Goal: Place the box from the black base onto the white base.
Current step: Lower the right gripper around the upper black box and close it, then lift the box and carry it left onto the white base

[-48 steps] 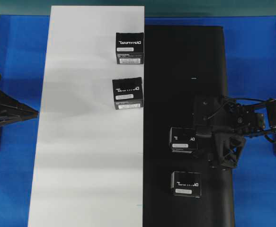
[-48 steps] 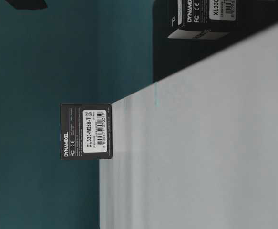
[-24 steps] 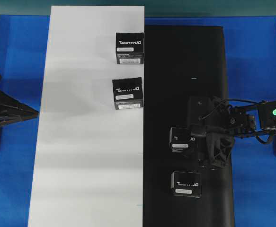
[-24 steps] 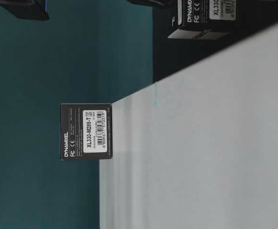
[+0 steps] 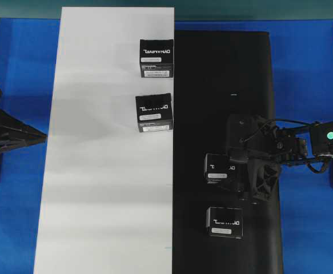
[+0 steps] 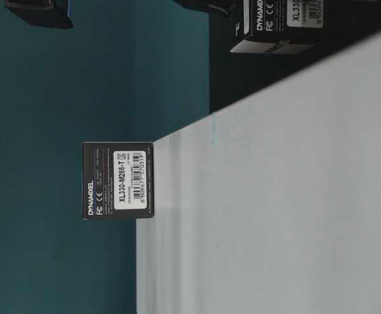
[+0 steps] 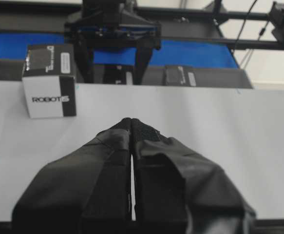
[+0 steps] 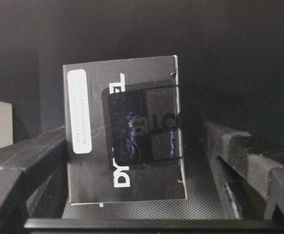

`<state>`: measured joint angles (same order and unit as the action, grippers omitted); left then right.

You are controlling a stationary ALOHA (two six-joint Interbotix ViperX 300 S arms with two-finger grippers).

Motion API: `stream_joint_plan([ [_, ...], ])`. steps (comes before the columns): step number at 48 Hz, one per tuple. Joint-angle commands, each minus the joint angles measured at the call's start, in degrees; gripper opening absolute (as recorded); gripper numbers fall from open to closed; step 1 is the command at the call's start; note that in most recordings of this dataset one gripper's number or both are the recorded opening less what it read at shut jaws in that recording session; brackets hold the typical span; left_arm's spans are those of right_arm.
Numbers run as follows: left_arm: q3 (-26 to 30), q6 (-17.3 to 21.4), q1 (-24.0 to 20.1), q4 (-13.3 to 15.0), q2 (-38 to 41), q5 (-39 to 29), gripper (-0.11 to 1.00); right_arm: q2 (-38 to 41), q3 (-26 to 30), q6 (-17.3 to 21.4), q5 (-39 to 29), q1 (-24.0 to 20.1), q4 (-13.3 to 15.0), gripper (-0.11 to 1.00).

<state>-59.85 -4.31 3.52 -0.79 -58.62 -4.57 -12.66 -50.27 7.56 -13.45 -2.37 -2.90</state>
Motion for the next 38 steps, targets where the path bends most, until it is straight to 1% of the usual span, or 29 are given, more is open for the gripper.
stream_joint_plan([
  [1,1.3,0.0,-0.4,-0.2,0.4,0.4,-0.02,0.6,0.4,-0.1,-0.4,-0.1,-0.3,0.94],
  [4,1.3,-0.1,-0.4,-0.2,0.4,0.4,-0.02,0.6,0.4,-0.1,-1.1,-0.2,-0.3,0.86],
  [9,1.3,-0.1,-0.4,-0.1,0.5,0.4,-0.02,0.5,0.4,0.0,-2.1,-0.3,-0.3,0.67],
  [12,1.3,-0.1,-0.4,-0.2,0.5,0.4,-0.02,0.3,0.6,0.0,-2.5,-0.3,-0.4,0.63],
  [19,1.3,-0.1,-0.3,-0.2,0.5,0.5,-0.02,-1.1,2.5,-0.1,-4.6,-0.4,-0.4,0.62],
  [30,1.3,-0.1,-0.3,-0.2,0.6,0.5,-0.02,-2.7,7.8,-0.2,-12.7,-0.9,-0.4,0.6],
  [38,1.2,-0.1,-0.3,-0.2,0.5,0.5,-0.02,-3.3,12.2,-0.1,-16.3,-2.2,-0.4,0.6],
])
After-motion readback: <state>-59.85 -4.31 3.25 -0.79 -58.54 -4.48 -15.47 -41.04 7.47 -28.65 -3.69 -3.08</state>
